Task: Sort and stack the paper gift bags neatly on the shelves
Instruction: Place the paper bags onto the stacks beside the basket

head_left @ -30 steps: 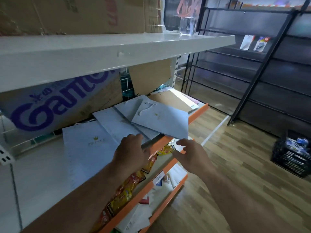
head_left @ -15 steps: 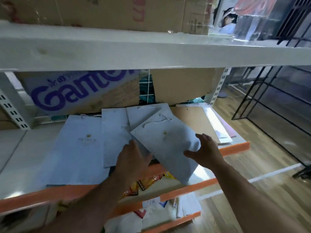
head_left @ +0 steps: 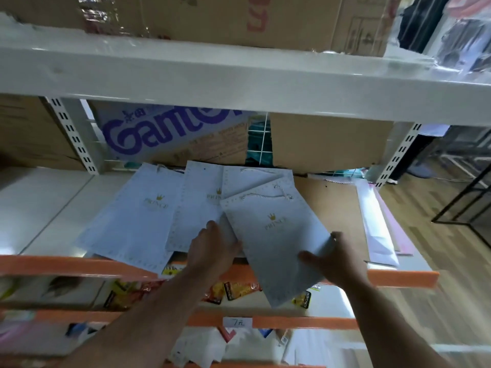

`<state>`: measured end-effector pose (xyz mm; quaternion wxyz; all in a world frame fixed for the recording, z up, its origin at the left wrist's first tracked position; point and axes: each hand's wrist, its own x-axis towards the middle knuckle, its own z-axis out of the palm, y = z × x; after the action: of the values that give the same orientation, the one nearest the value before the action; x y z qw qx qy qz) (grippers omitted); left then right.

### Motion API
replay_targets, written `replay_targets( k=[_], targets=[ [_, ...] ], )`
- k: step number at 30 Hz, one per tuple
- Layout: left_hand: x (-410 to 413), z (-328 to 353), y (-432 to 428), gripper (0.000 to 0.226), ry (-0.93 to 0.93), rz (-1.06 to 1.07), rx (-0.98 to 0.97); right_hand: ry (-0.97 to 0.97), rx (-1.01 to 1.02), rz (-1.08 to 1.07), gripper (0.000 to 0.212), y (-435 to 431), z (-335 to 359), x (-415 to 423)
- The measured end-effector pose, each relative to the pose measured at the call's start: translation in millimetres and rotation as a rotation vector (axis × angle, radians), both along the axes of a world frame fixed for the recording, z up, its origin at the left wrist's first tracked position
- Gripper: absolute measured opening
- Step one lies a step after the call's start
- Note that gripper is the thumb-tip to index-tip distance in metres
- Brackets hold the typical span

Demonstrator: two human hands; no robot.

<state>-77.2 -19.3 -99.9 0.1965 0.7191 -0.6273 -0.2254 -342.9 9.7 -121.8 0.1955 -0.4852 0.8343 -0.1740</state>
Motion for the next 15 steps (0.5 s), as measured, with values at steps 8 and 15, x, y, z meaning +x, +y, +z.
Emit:
replay_targets(
  k=[8,15],
  targets=[
    [-3.9,-8.3,-0.4,0.04,0.019,0.065,0.039,-0.114,-0.062,-0.115,0.068,-9.9,-5.0,-9.4],
    [-1.8,-5.4,-8.2,0.036,0.129,0.111,0.157,-0.162,-0.107,-0.144,0.054,-12.3,-10.3,-19.2]
  ],
)
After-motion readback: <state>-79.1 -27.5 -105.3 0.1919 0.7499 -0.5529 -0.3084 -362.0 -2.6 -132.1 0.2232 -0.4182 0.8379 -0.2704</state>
